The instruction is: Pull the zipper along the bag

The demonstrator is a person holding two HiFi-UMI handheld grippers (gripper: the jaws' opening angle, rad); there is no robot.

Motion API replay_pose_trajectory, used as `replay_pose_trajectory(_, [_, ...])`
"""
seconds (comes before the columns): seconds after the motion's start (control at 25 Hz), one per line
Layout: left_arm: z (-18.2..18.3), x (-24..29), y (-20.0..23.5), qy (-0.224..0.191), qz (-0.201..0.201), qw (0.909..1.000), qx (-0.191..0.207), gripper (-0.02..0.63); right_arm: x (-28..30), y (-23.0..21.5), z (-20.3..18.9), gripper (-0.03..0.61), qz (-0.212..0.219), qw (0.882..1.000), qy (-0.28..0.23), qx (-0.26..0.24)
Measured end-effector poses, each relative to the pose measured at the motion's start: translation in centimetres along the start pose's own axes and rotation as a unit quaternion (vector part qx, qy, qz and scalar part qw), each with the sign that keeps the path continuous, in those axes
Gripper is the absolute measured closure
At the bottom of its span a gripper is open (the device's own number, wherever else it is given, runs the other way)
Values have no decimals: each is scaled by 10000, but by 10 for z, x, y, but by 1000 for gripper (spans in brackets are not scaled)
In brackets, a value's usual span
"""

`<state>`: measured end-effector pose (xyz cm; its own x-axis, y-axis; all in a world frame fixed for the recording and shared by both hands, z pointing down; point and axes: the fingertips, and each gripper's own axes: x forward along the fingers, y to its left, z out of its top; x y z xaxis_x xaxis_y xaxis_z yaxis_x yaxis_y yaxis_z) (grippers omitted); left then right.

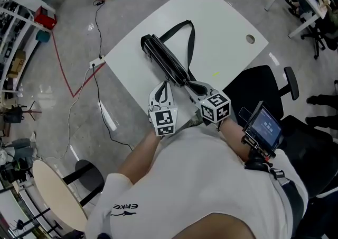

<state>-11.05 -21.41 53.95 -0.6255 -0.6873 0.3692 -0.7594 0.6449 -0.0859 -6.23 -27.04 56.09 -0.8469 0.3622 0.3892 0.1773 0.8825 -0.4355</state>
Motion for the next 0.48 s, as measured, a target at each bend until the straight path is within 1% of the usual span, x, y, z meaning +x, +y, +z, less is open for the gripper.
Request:
replay_pose_trajectory(0.16, [6,1,12,-38,75,9999,147,611,-2,1,2,528,-71,9998,-84,187])
replay_pose_trajectory(0.28, [13,8,22,-118,94,9996,233,611,-3,0,9,529,-102,9991,-270,326])
replay_pose_trajectory(0.4, [17,12,30,-181,18,9995,275,611,0,1,13,561,-225,9979,-409,452])
replay_pose_trajectory(0.48, [18,16,32,-215,-126,9992,302,611,2,0,13,563,-347,9964,-465,619])
